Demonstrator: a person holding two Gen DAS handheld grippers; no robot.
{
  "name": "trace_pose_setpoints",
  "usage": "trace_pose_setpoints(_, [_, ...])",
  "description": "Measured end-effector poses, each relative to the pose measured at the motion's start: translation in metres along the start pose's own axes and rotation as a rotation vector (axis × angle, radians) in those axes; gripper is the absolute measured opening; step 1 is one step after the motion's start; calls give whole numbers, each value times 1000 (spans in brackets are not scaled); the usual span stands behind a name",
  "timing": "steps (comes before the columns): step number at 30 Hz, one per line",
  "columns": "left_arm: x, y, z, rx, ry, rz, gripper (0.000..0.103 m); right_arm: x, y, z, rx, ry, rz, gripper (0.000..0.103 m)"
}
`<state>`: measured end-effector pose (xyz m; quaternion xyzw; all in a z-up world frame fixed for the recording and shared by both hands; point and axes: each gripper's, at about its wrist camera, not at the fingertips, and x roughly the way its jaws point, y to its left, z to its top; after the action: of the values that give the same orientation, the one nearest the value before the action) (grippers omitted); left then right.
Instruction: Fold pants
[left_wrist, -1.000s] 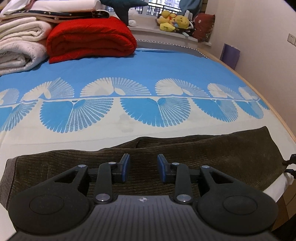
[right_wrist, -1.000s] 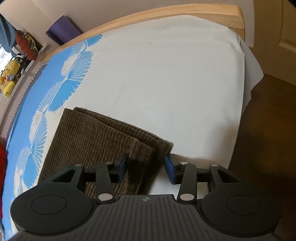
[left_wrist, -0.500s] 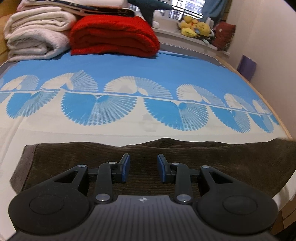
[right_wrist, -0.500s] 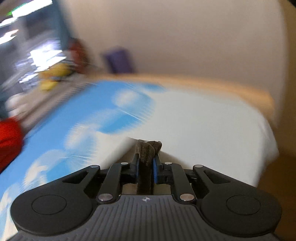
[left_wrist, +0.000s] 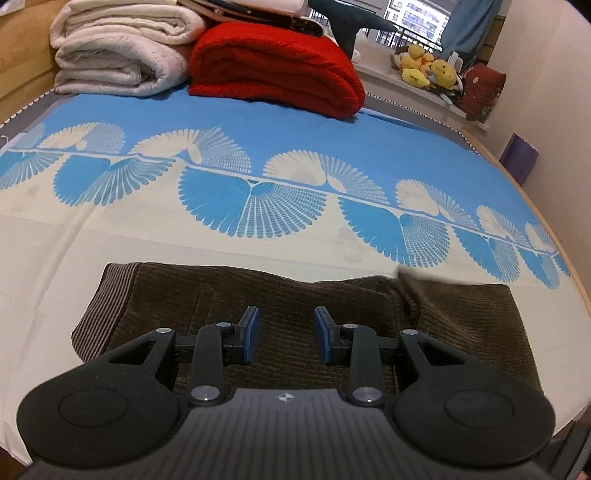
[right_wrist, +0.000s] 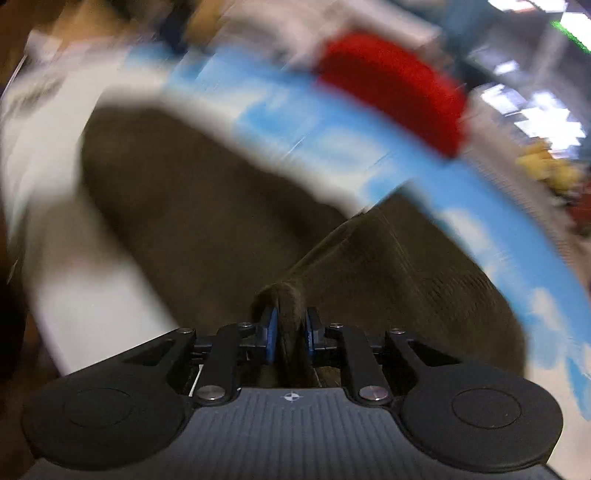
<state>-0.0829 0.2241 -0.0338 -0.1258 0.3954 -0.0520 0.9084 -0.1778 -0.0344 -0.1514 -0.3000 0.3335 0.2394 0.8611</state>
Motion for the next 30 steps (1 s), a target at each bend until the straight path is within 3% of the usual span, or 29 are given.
trace_pose_setpoints(2, [-1, 0, 0, 2, -2, -8, 36, -6, 4, 2, -23, -26, -15, 25])
trace_pose_setpoints(5, [1, -3, 1, 9, 0, -12, 36, -19, -16, 9, 85, -102, 2, 47])
trace_pose_setpoints(8, [4, -5, 1, 15, 7, -7, 36, -23, -33, 7, 209, -128, -4, 52])
trace_pose_setpoints(14, [7, -8, 0, 36, 19, 5, 36, 13, -39, 8, 291, -28, 51, 52])
trace_pose_setpoints(17, [8, -7, -1, 38, 21, 16, 36, 24, -37, 10, 293, 1, 82, 46])
trace_pose_setpoints(18, [8, -6, -1, 36, 22, 19, 36, 22, -40, 10, 318, -10, 93, 26])
trace_pose_setpoints(20, [7, -3, -1, 34, 19, 24, 36, 12, -53, 13, 399, -56, 115, 13])
trace_pose_setpoints(25, [5, 0, -2, 37, 14, 24, 36, -39, -74, 10, 433, -217, 142, 12])
trace_pose_setpoints(27, [5, 0, -3, 43, 15, 25, 36, -40, -62, 5, 350, -185, 185, 13])
trace_pose_setpoints(28, [6, -1, -3, 46, 18, 26, 36, -31, -56, 2, 317, -124, 210, 13])
trace_pose_setpoints(30, [6, -1, -3, 43, 21, 28, 36, -16, -43, -4, 253, -50, 195, 15])
